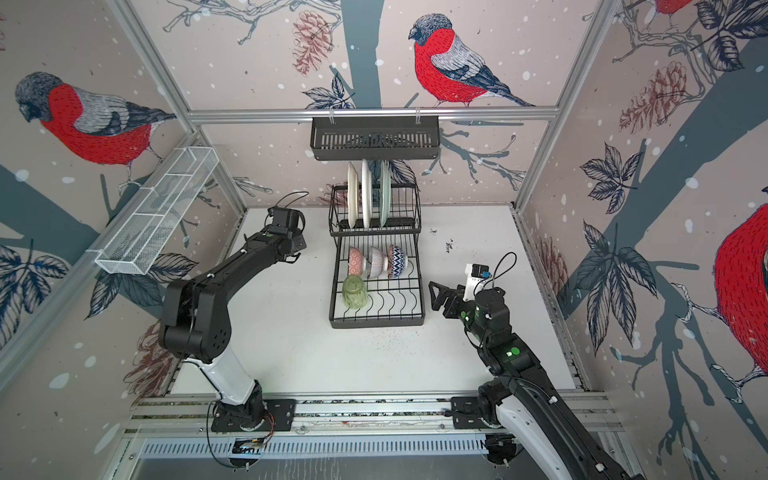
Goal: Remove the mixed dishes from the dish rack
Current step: 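Carry the glass with the left gripper beside the rack while right withdraws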
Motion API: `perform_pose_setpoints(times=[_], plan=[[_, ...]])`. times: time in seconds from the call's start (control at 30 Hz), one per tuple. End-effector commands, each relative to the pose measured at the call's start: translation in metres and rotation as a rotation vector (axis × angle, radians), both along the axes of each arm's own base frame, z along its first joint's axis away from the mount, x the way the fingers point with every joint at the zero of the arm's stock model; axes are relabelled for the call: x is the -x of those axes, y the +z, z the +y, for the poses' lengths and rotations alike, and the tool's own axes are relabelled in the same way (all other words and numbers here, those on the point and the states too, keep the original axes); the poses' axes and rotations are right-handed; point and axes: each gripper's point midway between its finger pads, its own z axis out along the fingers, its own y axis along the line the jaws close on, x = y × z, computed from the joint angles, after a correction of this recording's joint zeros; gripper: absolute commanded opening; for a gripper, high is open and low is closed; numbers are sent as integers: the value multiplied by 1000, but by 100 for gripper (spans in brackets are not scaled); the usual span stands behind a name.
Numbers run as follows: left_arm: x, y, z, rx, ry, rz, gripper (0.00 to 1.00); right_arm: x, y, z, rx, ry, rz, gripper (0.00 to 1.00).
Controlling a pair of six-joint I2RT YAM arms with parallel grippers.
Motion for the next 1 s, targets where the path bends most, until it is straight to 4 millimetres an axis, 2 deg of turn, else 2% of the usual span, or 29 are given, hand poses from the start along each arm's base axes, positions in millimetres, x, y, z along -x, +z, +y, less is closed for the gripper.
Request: perform_pose_setpoints(times=[0.0, 0.27, 0.6, 0.97], plan=[[-8, -5, 1, -10, -29, 39, 0, 1, 1, 1, 0, 7, -5, 99], [-14, -19, 4, -37, -27, 118, 0, 0, -6, -2, -2, -5, 8, 100], [-25, -41, -2, -25, -65, 173, 0, -5, -11, -1, -1, -2, 31, 99], [-29, -44, 16, -5, -51, 199, 0, -5, -14, 0, -14, -1, 44, 100]])
